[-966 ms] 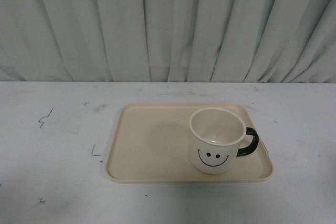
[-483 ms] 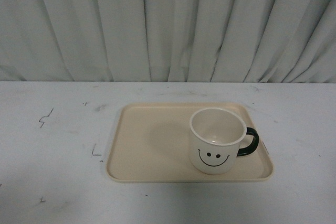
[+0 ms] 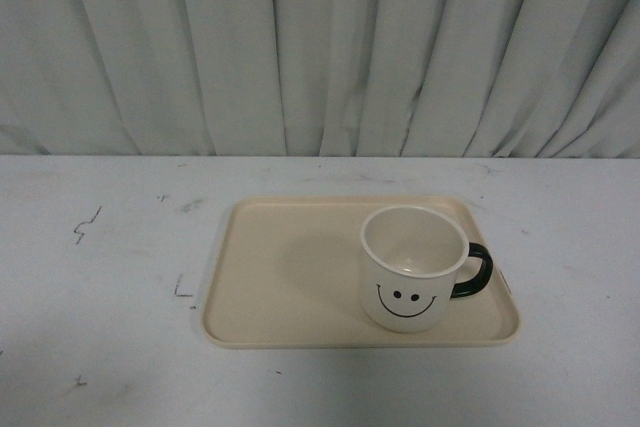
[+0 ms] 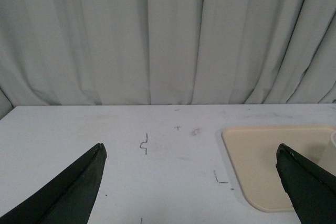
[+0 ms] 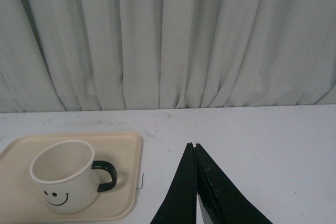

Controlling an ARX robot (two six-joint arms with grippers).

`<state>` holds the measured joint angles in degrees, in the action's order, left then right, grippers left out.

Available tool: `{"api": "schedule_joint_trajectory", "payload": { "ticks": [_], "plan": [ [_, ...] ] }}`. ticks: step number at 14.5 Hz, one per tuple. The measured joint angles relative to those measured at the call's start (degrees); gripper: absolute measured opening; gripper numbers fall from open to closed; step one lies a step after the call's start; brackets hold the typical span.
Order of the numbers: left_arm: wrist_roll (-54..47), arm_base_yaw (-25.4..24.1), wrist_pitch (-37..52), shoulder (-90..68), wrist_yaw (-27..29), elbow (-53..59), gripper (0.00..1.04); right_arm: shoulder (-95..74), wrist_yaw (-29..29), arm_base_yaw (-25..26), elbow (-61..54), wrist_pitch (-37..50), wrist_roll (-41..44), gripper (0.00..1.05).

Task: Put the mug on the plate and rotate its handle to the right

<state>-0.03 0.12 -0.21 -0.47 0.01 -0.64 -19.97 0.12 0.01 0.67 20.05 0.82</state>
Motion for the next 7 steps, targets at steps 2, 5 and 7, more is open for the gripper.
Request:
{"api": "schedule_joint_trajectory", "payload": {
  "ticks": [2, 5, 7],
  "plan": [
    [0.0, 0.0, 0.0, 0.0, 0.0, 0.0, 0.98, 2.9, 0.0, 0.0, 0.0, -2.8, 0.0, 0.02],
    [0.0, 0.0, 0.0, 0.0, 0.0, 0.0, 0.98, 6.7, 0.0, 0.0, 0.0, -6.7, 0.0, 0.02],
    [0.0, 0.0, 0.0, 0.0, 0.0, 0.0, 0.98, 8.8, 0.0, 0.0, 0.0, -8.7, 0.0, 0.02]
  ]
}}
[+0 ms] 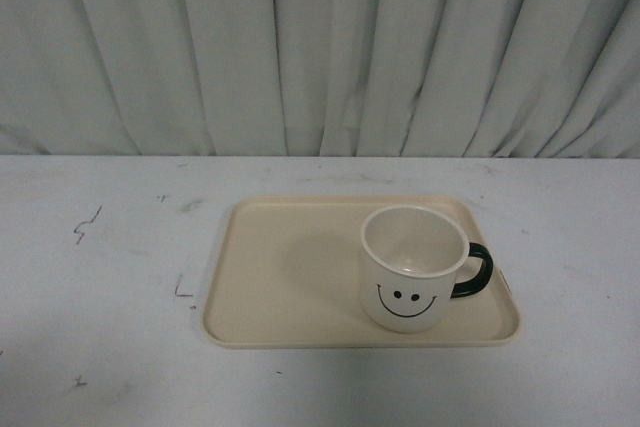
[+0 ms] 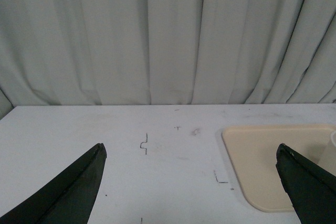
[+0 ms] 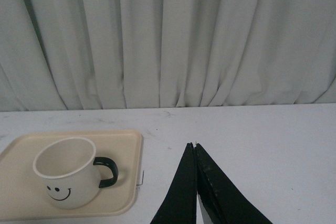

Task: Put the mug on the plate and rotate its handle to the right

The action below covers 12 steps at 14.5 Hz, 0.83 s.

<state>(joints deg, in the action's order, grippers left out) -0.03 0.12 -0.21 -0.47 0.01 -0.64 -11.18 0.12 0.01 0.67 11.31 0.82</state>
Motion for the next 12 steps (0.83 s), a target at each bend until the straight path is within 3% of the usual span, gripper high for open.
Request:
{"api": "schedule_joint_trajectory", "payload": {
  "ticks": [1, 2, 5, 8, 12],
  "plan": [
    [0.0, 0.0, 0.0, 0.0, 0.0, 0.0, 0.98, 0.8, 0.0, 0.0, 0.0, -0.8, 0.0, 0.02],
    [0.0, 0.0, 0.0, 0.0, 0.0, 0.0, 0.98, 8.4, -0.1, 0.0, 0.0, -11.4, 0.0, 0.02],
    [0.0, 0.0, 0.0, 0.0, 0.0, 0.0, 0.98, 10.9, -0.1, 0.0, 0.0, -11.5, 0.0, 0.03],
    [0.0, 0.0, 0.0, 0.0, 0.0, 0.0, 0.98, 10.9, -0.1, 0.0, 0.0, -11.6, 0.0, 0.15],
    [0.0, 0.0, 0.0, 0.0, 0.0, 0.0, 0.98, 10.9, -0.1, 0.0, 0.0, -11.6, 0.0, 0.6]
  ]
}}
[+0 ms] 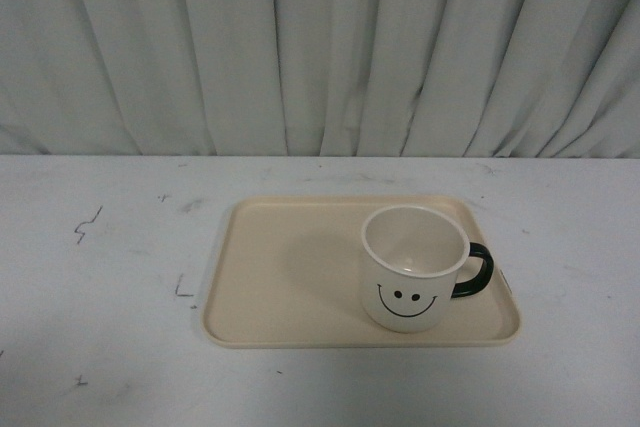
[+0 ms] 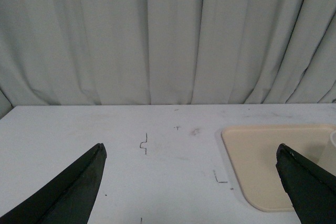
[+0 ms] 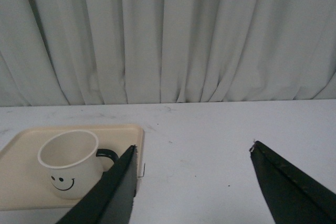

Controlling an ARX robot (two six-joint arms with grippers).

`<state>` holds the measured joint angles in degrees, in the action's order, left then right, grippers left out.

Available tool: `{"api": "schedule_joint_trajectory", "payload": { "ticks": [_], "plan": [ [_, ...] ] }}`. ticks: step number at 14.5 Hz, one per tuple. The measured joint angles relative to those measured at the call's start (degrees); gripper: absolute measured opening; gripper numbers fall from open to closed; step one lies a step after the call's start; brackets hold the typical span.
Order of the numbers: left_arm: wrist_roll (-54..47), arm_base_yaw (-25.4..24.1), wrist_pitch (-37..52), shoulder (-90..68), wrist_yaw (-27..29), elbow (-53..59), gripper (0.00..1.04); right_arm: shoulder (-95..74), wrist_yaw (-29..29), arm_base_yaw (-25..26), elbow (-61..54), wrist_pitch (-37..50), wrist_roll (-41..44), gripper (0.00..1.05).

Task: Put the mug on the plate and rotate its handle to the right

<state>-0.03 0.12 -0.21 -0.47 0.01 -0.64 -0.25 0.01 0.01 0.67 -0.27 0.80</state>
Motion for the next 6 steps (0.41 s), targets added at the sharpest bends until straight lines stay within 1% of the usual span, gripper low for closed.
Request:
{"api": "schedule_joint_trajectory", "payload": {
  "ticks": [2, 3, 4, 6],
  "plan": [
    [0.0, 0.0, 0.0, 0.0, 0.0, 0.0, 0.98, 0.0, 0.0, 0.0, 0.0, 0.0, 0.0, 0.85],
    [0.0, 0.0, 0.0, 0.0, 0.0, 0.0, 0.98, 0.0, 0.0, 0.0, 0.0, 0.0, 0.0, 0.96],
    [0.0, 0.0, 0.0, 0.0, 0.0, 0.0, 0.98, 0.0, 0.0, 0.0, 0.0, 0.0, -0.1, 0.99],
    [0.0, 0.0, 0.0, 0.0, 0.0, 0.0, 0.98, 0.0, 0.0, 0.0, 0.0, 0.0, -0.2, 0.98]
  ]
}}
